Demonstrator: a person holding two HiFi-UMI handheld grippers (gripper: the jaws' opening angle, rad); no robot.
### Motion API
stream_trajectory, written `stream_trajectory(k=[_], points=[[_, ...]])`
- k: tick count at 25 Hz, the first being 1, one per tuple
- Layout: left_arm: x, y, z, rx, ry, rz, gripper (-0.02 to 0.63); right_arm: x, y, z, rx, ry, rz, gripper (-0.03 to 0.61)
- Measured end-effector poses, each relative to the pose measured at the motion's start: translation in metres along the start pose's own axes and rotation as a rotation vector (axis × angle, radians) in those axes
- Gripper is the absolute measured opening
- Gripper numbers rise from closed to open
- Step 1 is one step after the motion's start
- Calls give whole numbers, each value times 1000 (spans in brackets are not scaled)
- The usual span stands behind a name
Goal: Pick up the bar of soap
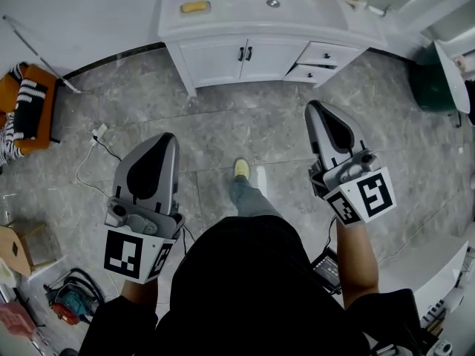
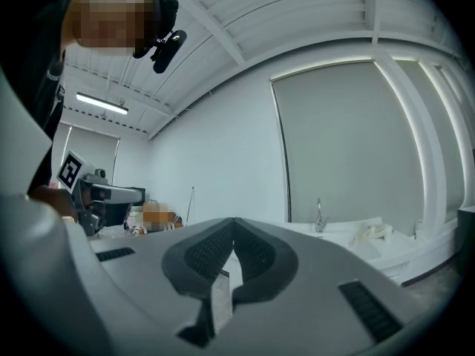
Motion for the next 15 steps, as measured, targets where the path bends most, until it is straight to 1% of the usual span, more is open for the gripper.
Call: stream_trajectory(k=[8,15], points=[[9,-17,79,32,-17,23,8,9,71,52,33,10,21,6],[16,-23,130,48,-15,36,8,8,113,84,65,8,45,6]])
Point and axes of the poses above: the fingertips, and each gripper's own axes: z forward along the fingers, y to its right, x out of its top, the point moved 1 cm from there along -z, backward along the fingers, and after that the axes turned 6 degrees about z, right-handed, at the moved point
